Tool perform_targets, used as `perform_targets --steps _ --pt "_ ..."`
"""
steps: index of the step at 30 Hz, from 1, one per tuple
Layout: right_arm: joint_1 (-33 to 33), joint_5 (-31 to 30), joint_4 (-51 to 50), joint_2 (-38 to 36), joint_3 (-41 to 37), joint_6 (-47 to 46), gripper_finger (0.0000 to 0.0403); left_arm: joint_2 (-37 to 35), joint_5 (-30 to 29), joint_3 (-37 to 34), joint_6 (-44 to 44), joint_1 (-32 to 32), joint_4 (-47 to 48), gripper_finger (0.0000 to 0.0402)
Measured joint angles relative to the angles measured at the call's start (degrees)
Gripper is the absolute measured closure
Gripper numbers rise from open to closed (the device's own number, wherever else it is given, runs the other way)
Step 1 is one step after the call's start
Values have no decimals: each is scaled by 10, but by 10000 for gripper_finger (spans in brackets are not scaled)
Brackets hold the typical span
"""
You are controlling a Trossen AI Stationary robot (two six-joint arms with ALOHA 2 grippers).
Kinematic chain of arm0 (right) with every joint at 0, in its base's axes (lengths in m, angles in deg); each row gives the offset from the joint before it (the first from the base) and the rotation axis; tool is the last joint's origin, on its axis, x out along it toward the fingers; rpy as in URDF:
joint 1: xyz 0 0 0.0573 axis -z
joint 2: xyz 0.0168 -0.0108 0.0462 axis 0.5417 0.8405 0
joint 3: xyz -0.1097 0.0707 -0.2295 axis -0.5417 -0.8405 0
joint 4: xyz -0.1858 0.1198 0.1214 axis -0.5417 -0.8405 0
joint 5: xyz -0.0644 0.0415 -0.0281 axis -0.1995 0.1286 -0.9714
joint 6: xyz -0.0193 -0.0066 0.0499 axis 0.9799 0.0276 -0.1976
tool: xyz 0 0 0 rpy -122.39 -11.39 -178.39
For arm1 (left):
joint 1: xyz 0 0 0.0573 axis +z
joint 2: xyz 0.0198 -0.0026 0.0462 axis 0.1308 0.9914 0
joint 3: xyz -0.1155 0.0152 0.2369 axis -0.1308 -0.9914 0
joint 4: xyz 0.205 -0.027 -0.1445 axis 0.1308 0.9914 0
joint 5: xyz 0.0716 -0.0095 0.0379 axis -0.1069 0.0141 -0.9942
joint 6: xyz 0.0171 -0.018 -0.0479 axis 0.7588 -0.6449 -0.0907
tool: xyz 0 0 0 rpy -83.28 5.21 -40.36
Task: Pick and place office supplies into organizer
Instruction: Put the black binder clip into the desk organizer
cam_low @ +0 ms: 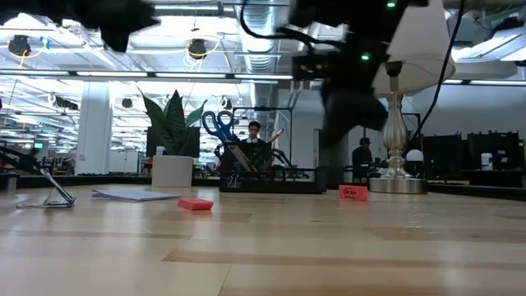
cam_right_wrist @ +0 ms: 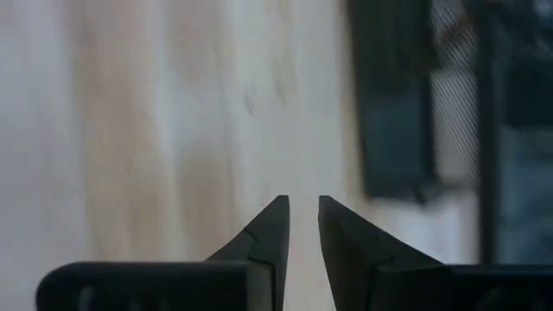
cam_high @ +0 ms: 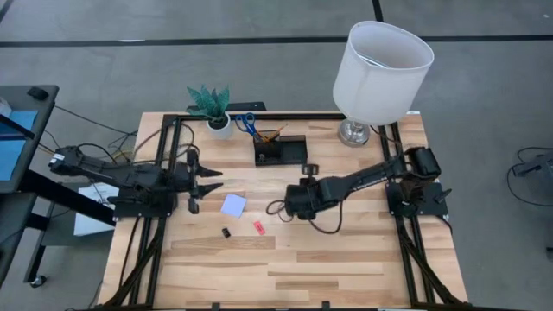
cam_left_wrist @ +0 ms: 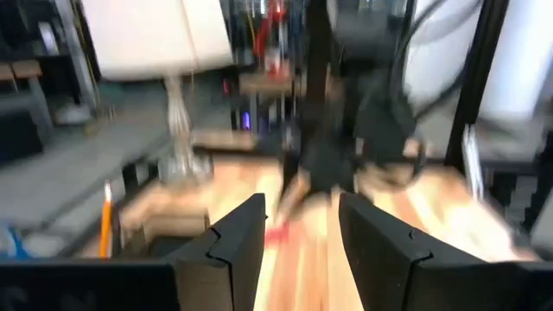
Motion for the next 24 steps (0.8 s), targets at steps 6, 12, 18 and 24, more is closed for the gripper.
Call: perform_targets --steps 6,12,18,24 --pt "-48 -157 -183 0 0 -208 344 83 34 0 -78 -6 134 260" --pt "-97 -227 -305 0 0 -392 344 182 41 0 -22 -52 141 260" --pt "-136 -254 -318 0 0 -443 344 260 67 0 6 -105 151 260" --pt "-151 -254 -319 0 0 -450 344 289 65 8 -13 -152 146 260"
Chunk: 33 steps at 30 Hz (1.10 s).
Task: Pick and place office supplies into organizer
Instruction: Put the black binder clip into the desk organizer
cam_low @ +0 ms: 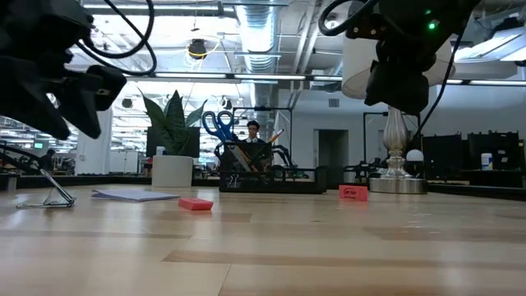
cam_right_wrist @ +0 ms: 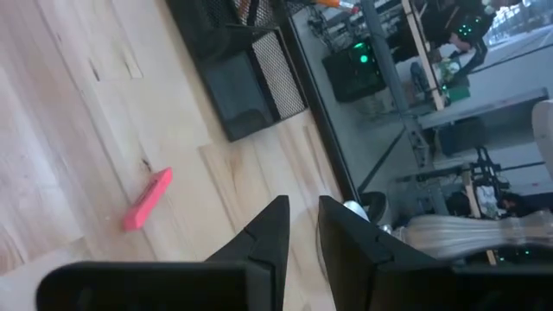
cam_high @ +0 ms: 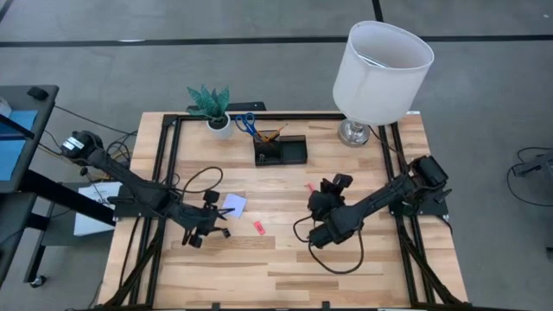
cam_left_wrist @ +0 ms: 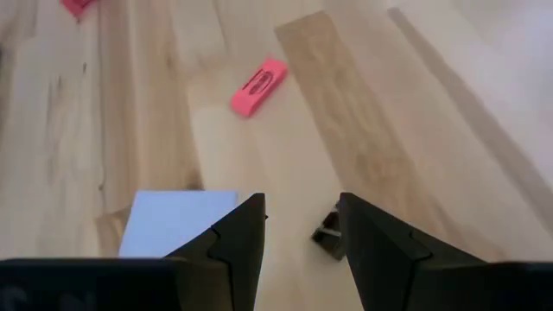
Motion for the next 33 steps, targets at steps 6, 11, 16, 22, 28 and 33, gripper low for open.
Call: perform_targets --steps 6,11,16,22,28,33 --pt "1 1 2 0 0 -19 344 0 5 1 -31 -25 14 260" --pt "1 2 2 0 0 -24 344 0 8 -2 -49 -43 12 260" --pt "1 2 2 0 0 -26 344 0 -11 -2 -51 -56 12 260" --pt "1 2 3 0 0 -29 344 3 -16 -2 -47 -59 10 260" --pt "1 2 9 0 0 -29 344 73 -10 -3 0 -59 -74 260" --pt "1 2 9 0 0 -29 344 114 6 -1 14 -59 -104 260"
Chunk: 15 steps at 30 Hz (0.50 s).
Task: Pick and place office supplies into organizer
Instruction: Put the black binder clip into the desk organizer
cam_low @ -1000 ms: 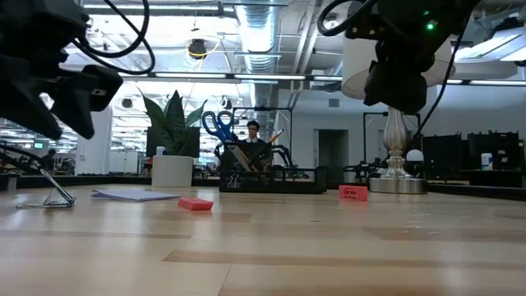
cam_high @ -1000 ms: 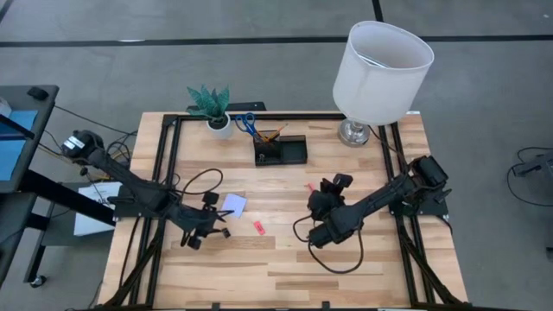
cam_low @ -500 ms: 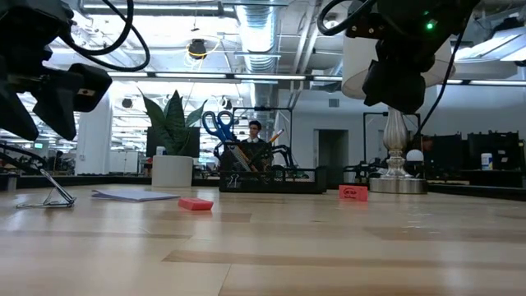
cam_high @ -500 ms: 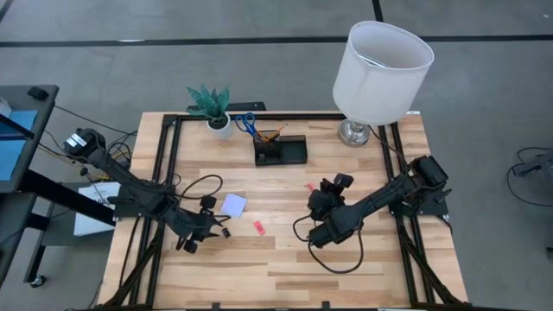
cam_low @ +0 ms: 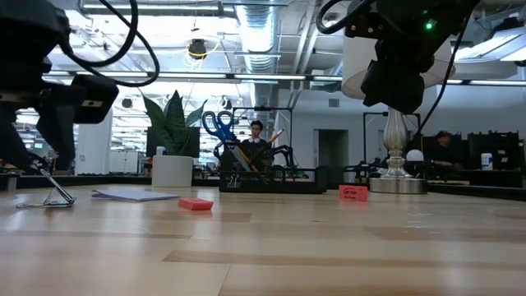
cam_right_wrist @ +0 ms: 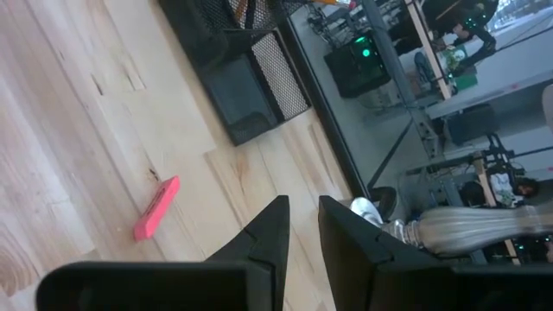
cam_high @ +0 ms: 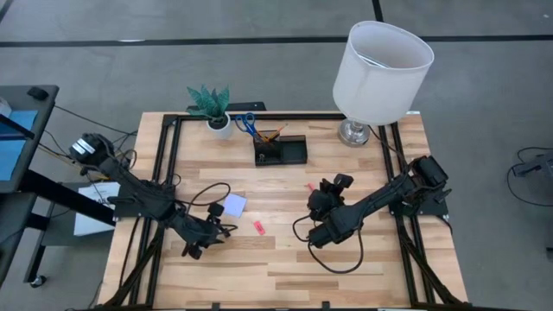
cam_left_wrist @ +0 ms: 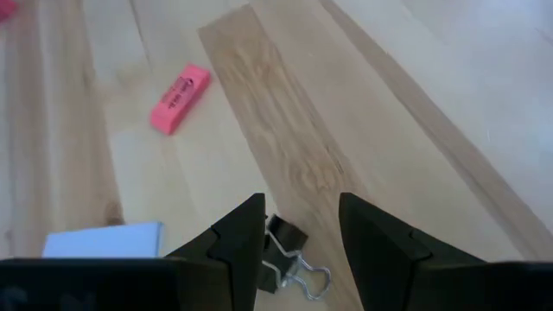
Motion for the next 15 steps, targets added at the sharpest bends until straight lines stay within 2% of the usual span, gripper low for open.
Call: perform_targets --steps 5,15 --pt "0 2 0 0 0 0 344 6 8 0 -24 0 2 260" --pt "0 2 0 0 0 0 344 6 9 -2 -15 7 32 260"
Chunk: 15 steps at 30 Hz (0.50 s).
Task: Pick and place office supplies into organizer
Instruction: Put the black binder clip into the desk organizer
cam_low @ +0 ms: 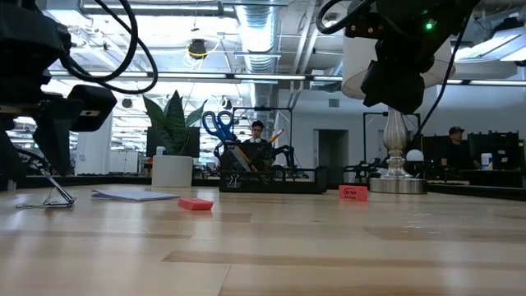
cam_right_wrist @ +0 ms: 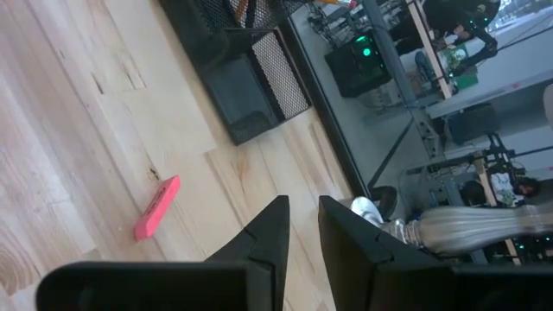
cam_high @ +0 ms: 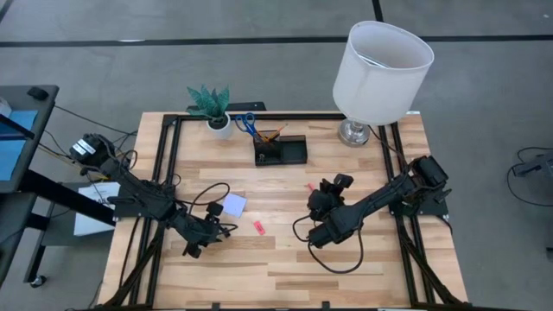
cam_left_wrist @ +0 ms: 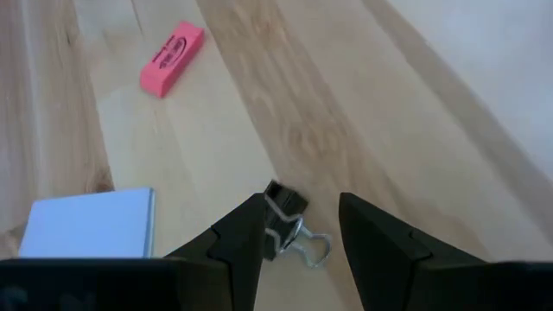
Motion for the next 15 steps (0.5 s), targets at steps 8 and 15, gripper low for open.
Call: perform_targets --steps 8,15 --pt "0 0 0 0 0 0 344 0 4 0 43 16 0 260" --pt "0 0 0 0 0 0 344 6 26 -1 43 29 7 260"
